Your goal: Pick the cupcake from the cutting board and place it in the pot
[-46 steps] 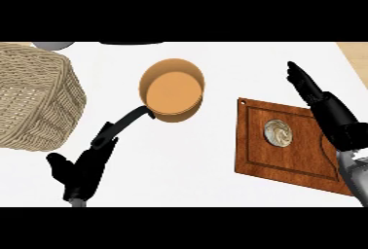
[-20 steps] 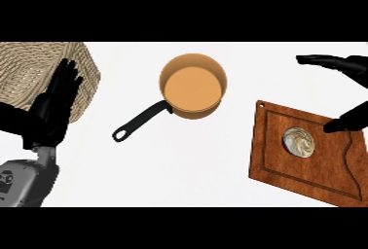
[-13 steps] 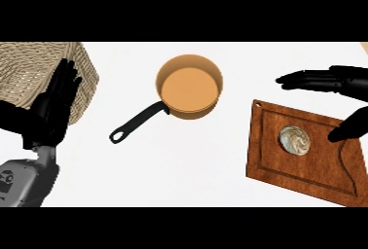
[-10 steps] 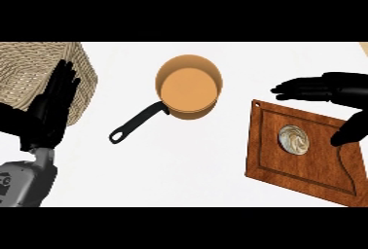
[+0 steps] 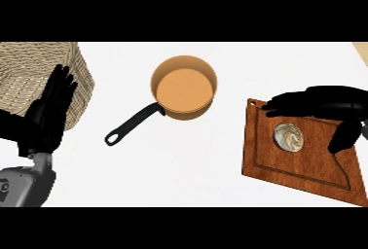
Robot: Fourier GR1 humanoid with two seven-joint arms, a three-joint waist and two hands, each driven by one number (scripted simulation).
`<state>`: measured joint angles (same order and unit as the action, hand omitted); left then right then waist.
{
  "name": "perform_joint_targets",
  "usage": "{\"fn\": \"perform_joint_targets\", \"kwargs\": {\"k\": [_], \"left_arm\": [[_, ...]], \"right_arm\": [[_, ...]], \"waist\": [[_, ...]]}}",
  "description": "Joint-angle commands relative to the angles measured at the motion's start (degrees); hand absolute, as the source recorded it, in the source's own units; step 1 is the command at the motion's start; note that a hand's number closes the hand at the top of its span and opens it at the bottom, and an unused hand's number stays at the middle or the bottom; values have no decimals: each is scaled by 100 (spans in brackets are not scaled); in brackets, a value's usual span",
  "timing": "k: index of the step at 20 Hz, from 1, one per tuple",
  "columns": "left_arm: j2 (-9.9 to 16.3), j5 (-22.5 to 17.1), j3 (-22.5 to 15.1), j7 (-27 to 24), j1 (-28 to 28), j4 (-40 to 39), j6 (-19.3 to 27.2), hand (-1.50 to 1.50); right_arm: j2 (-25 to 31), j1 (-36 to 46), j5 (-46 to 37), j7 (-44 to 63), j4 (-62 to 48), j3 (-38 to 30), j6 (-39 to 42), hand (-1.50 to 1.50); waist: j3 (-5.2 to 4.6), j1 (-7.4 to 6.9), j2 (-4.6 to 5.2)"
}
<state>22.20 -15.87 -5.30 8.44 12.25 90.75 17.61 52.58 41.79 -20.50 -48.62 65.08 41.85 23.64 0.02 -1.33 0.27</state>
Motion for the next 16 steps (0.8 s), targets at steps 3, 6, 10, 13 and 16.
{"fn": "perform_joint_targets", "kwargs": {"k": [3,6,10,13,16], "left_arm": [[58,55,146,115,73,-27,-117,0],[-50,186,144,79,-270,321,-59,0],[-124,274,49,329,-502,756,9,0],[-39,91,467,208,16,66,-229,0],[-120,181,374,337,-15,166,-225,0]], "right_arm": [[-146,28,-572,-986,-712,204,235,-150],[-524,-31,-956,-690,-1016,99,-139,-150],[-761,-21,-1102,-858,-1492,34,-320,-150],[-808,-62,-1015,-566,-799,0,-1,-150],[-1154,204,-1275,-612,-1414,26,13,-150]], "waist": [[0,49,0],[-1,51,-14],[2,17,-14],[-5,135,-31],[-2,66,-16]]}}
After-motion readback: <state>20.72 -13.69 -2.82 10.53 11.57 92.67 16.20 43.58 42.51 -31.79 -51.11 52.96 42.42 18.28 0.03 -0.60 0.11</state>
